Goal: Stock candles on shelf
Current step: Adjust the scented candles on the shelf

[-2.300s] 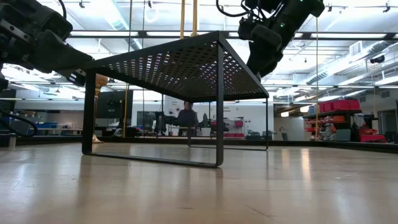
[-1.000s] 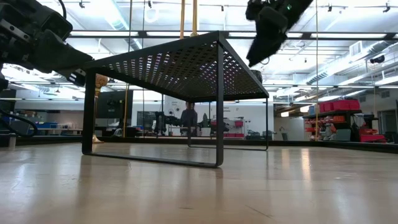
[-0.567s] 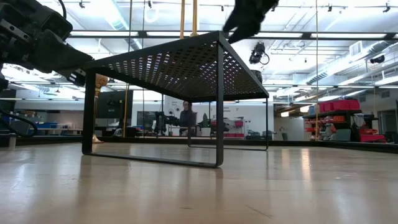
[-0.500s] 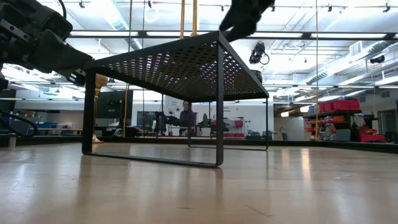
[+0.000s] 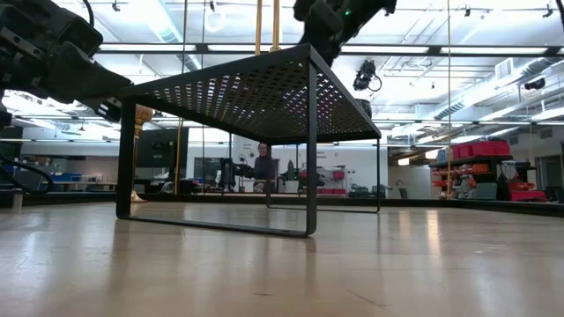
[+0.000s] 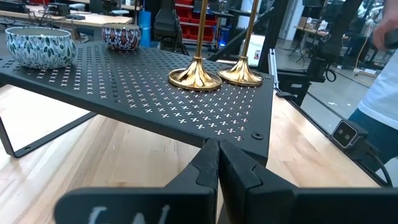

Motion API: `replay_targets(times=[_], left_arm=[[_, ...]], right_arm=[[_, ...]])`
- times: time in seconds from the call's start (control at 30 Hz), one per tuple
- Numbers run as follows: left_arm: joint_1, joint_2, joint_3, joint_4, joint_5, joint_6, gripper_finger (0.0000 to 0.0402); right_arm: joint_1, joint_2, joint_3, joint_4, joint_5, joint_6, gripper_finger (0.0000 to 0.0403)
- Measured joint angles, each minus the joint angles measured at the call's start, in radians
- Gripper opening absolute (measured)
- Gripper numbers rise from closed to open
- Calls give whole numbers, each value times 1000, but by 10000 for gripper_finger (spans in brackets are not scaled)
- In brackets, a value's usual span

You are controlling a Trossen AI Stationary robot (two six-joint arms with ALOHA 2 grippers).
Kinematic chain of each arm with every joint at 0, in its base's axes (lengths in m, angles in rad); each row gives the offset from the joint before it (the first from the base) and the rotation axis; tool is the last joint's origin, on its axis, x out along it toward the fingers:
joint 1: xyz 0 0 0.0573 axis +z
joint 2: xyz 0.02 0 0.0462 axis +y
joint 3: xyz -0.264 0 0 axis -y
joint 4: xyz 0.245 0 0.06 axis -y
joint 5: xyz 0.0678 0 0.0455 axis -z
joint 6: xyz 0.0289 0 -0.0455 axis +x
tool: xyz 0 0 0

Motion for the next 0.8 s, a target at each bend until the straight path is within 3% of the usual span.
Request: replay_targets(times=[0.3,0.63,0.8], left_arm=[[0,0,0,-1,0,0,14],[0,0,0,-1,0,0,14],[0,0,0,-1,0,0,14]], right_arm=[[-15,22,5,50,-36,12,387],[-31,133,222,-97,-31,64,387],[-38,202,241,-129,-34,31,387]])
